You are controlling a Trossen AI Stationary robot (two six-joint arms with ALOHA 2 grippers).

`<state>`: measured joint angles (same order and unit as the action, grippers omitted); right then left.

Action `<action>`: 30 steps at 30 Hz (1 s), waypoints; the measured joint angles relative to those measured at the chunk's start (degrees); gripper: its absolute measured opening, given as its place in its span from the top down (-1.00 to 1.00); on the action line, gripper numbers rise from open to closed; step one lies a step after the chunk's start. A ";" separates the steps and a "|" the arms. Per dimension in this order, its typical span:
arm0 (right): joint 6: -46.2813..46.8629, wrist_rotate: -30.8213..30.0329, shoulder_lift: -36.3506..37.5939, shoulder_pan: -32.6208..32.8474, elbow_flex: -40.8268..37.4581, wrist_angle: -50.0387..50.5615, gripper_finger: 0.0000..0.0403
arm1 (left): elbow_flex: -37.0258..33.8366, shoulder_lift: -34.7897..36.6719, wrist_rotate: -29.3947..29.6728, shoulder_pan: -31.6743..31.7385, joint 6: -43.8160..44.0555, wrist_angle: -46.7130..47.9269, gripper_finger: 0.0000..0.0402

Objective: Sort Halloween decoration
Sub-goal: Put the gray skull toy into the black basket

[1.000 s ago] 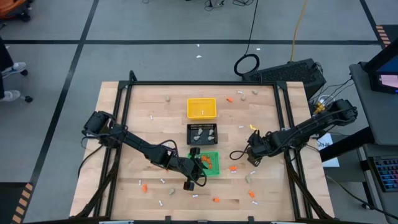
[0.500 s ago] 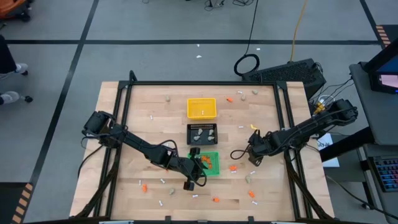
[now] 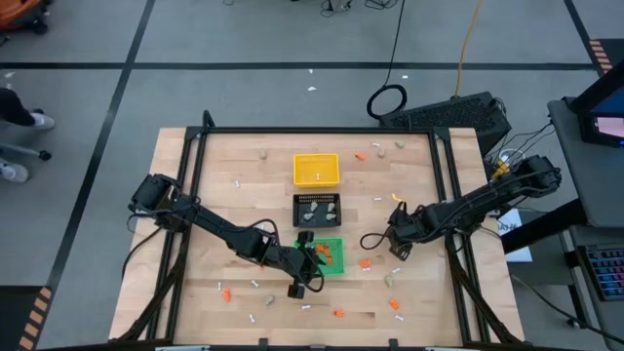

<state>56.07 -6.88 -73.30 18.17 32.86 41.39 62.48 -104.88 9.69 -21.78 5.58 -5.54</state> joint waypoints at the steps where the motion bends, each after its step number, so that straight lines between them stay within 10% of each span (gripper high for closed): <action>1: -0.04 0.03 0.00 0.00 0.00 -0.04 -0.05 | 0.00 0.00 0.00 0.00 0.00 0.00 0.28; 30: -5.10 1.04 -0.02 0.00 0.00 -1.01 0.51 | 0.00 0.02 0.00 0.00 -0.02 0.02 0.28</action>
<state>50.98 -5.84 -73.32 18.17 32.86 40.39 62.48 -104.86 9.69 -21.78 5.56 -5.52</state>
